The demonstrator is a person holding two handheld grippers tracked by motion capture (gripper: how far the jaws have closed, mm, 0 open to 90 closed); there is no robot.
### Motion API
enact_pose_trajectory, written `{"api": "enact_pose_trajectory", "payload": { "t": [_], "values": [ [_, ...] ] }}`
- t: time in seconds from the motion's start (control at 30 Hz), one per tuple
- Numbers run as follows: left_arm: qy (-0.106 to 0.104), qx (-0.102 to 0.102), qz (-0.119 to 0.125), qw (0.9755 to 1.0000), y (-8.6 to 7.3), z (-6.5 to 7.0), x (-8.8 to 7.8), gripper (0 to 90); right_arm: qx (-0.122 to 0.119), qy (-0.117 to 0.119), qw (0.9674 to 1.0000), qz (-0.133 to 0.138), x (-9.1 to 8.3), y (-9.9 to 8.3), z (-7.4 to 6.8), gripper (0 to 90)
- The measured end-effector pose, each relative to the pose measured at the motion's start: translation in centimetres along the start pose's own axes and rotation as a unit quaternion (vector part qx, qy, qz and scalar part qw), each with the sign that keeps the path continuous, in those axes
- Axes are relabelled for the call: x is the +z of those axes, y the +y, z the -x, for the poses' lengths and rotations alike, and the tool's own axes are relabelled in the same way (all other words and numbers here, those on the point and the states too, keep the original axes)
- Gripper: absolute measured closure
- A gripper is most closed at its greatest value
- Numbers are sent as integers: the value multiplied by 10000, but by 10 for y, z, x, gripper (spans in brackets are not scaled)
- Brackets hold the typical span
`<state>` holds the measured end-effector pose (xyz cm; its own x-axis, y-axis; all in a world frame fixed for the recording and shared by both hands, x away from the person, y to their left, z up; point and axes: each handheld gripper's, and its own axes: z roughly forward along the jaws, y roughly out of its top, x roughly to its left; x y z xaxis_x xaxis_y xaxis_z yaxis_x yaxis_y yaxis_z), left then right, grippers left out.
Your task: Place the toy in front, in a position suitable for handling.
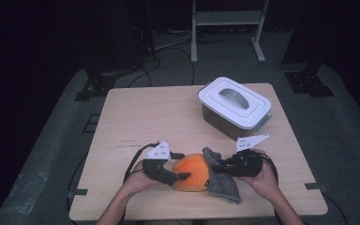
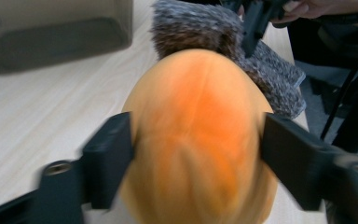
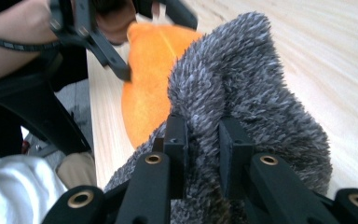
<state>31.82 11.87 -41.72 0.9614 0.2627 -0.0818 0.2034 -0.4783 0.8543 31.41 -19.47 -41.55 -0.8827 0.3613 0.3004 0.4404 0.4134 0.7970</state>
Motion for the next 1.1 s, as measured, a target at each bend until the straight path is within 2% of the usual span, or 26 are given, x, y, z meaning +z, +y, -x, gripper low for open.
{"api": "enact_pose_trajectory", "payload": {
  "t": [0.03,0.07,0.1,0.13,0.2,0.27,0.33,0.37,0.4,0.47,0.53,0.6,0.7,0.73,0.9,1.0,1.03,1.1],
  "values": [
    [22,-82,-46,10000,-1,-1,0,197,23,30,10000,-62,0,-2,1,746],
    [-23,-141,-26,9999,-2,-2,1,198,45,51,9999,-91,-1,-3,2,745],
    [-99,-208,14,9997,-3,-3,2,218,78,55,9999,-96,-2,-4,2,745],
    [-111,-178,35,9998,-4,-3,3,248,87,54,9999,-106,-3,-5,3,745],
    [13,40,37,10000,-2,0,2,367,11,-44,10000,-88,-5,-2,1,750],
    [143,277,173,9994,0,3,0,432,-110,-111,9999,50,-9,4,-3,753],
    [257,549,238,9979,3,7,2,458,-193,-69,9992,354,-13,13,-7,755],
    [336,674,226,9969,4,10,3,458,-218,-50,9989,403,-13,16,-8,755],
    [339,712,227,9966,5,10,4,457,-273,-98,9988,392,-12,19,-10,754],
    [289,647,218,9972,4,9,5,447,-297,-124,9990,319,-10,18,-10,754],
    [184,484,185,9985,2,7,4,407,-220,-126,9995,188,-6,11,-4,754],
    [75,313,253,9992,2,5,2,367,-187,-182,9996,63,-6,7,0,754],
    [109,400,246,9988,3,7,3,417,-175,-276,9995,54,-11,7,0,756],
    [132,526,258,9982,4,9,3,436,-224,-289,9993,84,-12,9,-3,757],
    [196,871,246,9957,10,19,8,475,-636,-227,9973,304,-11,27,-26,757],
    [208,808,253,9962,9,18,7,476,-697,-250,9971,150,-7,26,-27,757],
    [208,794,241,9963,8,17,7,476,-664,-303,9973,51,-7,23,-24,758],
    [196,749,259,9967,8,16,7,475,-547,-308,9980,54,-9,20,-19,759]
  ]
}}
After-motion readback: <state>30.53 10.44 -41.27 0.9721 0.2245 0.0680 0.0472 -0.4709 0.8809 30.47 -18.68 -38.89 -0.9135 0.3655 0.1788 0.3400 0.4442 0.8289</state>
